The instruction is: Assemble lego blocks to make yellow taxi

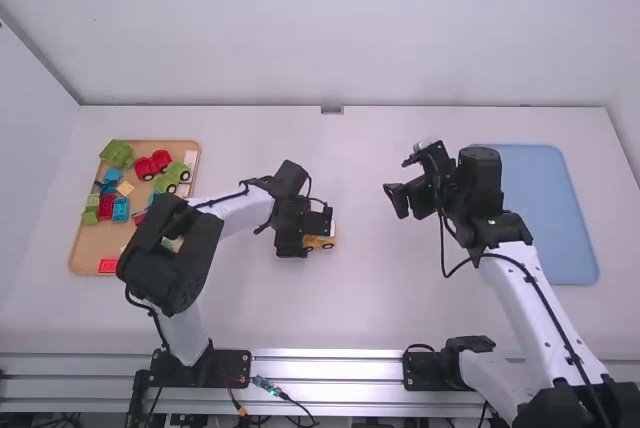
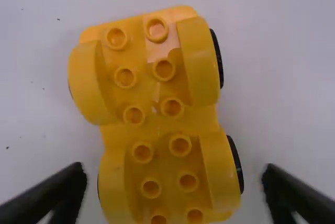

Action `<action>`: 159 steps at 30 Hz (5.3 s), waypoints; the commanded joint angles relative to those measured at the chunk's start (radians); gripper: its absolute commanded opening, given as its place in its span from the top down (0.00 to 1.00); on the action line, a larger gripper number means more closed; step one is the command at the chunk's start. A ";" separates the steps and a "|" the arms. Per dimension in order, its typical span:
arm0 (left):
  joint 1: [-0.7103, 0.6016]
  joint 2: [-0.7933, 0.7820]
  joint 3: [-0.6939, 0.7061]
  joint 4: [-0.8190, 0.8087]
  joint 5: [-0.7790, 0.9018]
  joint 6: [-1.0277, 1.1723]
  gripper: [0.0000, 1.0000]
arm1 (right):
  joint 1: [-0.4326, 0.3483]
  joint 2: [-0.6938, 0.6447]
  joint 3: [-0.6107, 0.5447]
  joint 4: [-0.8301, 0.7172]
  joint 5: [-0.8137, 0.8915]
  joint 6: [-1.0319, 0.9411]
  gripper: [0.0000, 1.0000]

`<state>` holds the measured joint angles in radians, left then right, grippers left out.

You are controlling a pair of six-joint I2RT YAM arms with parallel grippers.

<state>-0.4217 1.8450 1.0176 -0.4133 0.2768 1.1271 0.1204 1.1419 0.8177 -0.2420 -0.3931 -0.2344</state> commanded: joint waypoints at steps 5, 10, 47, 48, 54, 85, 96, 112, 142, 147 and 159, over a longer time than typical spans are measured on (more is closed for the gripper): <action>0.003 0.007 0.110 -0.142 -0.034 0.013 0.01 | -0.003 -0.015 -0.006 0.012 -0.003 0.003 0.01; 0.003 0.001 0.271 -0.365 -0.099 0.012 0.01 | -0.003 -0.015 -0.006 0.049 -0.002 0.028 0.01; 0.944 -0.003 0.432 -0.180 -0.217 -1.403 0.01 | 0.023 -0.013 0.047 0.108 0.029 0.083 0.01; 0.945 -0.002 0.425 -0.171 -0.223 -1.404 0.01 | 0.023 -0.013 0.047 0.107 0.042 0.090 0.01; 0.940 0.000 0.414 -0.148 -0.326 -1.508 0.01 | 0.024 -0.013 0.047 0.099 0.057 0.096 0.01; 0.940 0.423 0.810 -0.381 -0.476 -1.582 0.07 | 0.025 -0.013 0.046 0.078 0.053 0.099 0.01; 0.969 0.423 0.756 -0.320 -0.475 -1.588 0.18 | 0.025 -0.013 0.046 0.078 0.050 0.100 0.01; 0.972 0.423 0.692 -0.251 -0.472 -1.612 0.27 | 0.034 -0.013 0.046 0.077 0.050 0.100 0.01; 0.972 0.423 0.596 -0.119 -0.477 -1.604 0.42 | 0.064 -0.013 0.046 0.077 0.079 0.096 0.01; 0.970 0.423 0.584 -0.097 -0.478 -1.583 0.42 | 0.064 -0.013 0.046 0.077 0.079 0.096 0.01; 0.970 0.423 0.587 -0.106 -0.476 -1.578 0.52 | 0.064 -0.013 0.046 0.069 0.080 0.097 0.01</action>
<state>0.5461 2.2486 1.6295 -0.5030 -0.1917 -0.4702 0.1814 1.1419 0.8314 -0.1699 -0.3176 -0.1406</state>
